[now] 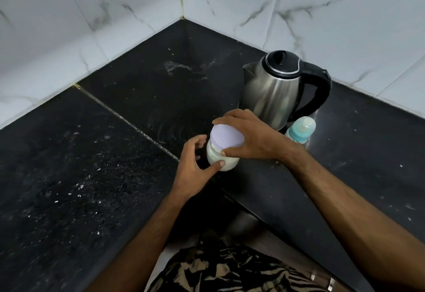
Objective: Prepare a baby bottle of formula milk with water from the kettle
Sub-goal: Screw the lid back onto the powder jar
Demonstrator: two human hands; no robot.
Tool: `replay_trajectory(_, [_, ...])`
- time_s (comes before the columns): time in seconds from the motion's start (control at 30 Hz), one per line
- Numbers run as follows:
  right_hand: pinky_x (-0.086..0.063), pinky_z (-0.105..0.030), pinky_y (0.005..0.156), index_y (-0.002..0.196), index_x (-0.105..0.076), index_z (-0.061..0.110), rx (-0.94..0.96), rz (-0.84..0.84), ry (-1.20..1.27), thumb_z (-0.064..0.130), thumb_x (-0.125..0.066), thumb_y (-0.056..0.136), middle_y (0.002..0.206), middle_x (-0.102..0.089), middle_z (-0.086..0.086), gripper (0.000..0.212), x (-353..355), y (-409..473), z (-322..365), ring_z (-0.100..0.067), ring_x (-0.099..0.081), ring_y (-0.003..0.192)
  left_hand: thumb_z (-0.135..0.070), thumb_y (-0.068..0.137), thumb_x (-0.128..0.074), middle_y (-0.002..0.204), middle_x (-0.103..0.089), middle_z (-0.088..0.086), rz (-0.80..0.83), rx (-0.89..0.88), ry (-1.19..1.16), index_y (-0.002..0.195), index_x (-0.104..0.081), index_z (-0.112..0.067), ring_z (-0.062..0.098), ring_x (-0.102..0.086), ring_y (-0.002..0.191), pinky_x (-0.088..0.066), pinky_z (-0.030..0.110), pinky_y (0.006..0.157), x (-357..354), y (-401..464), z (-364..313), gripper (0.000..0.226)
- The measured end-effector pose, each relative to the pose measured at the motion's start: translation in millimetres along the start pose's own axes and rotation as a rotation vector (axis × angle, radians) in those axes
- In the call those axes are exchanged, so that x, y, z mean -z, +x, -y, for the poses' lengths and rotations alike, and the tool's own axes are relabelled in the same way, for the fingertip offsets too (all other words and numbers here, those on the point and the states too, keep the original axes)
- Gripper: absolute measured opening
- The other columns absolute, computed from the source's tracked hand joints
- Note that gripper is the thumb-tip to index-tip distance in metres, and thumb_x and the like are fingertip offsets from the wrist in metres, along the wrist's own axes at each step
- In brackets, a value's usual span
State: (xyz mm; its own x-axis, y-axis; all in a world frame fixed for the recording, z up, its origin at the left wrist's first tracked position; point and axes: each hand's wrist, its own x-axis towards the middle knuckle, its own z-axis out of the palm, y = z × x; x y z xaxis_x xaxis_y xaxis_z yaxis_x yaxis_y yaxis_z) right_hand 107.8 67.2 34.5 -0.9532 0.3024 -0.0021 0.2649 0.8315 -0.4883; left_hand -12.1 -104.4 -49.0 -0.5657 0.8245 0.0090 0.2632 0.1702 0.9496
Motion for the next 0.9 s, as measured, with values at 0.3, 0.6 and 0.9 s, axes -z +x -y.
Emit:
replay_trajectory(0.3, [-0.033, -0.022, 0.098, 0.14, -0.044, 0.035, -0.021, -0.005, 0.024, 0.044, -0.079, 0.072, 0.136, -0.043, 0.01, 0.077, -14.9, -3.7, 1.1, -0.007, -0.035, 0.12, -0.017, 0.067, -0.087, 0.134, -0.051, -0.012, 0.089, -0.049, -0.05, 0.138, -0.041, -0.025, -0.019, -0.046, 0.118, -0.039, 0.003, 0.093, -12.4, 18.6, -10.5, 0.086])
replay_trajectory(0.6, [-0.044, -0.036, 0.098, 0.138, -0.048, 0.033, -0.123, -0.096, -0.084, 0.068, -0.071, 0.067, 0.132, -0.049, 0.008, 0.082, -19.3, -9.9, 10.2, -0.014, -0.043, 0.116, -0.029, 0.067, -0.083, 0.132, -0.054, -0.018, 0.125, -0.087, -0.07, 0.136, -0.043, -0.032, -0.009, -0.052, 0.121, -0.044, 0.012, 0.098, -10.4, 22.0, -9.3, 0.08])
replay_trajectory(0.9, [-0.042, -0.033, 0.103, 0.143, -0.043, 0.027, -0.136, -0.212, 0.013, 0.061, -0.068, 0.079, 0.137, -0.046, 0.002, 0.077, -22.0, -28.3, 5.3, -0.015, -0.044, 0.125, -0.032, 0.07, -0.085, 0.138, -0.053, -0.005, 0.115, -0.092, -0.06, 0.142, -0.043, -0.02, 0.001, -0.052, 0.124, -0.045, 0.016, 0.098, -12.7, 21.4, -4.8, 0.085])
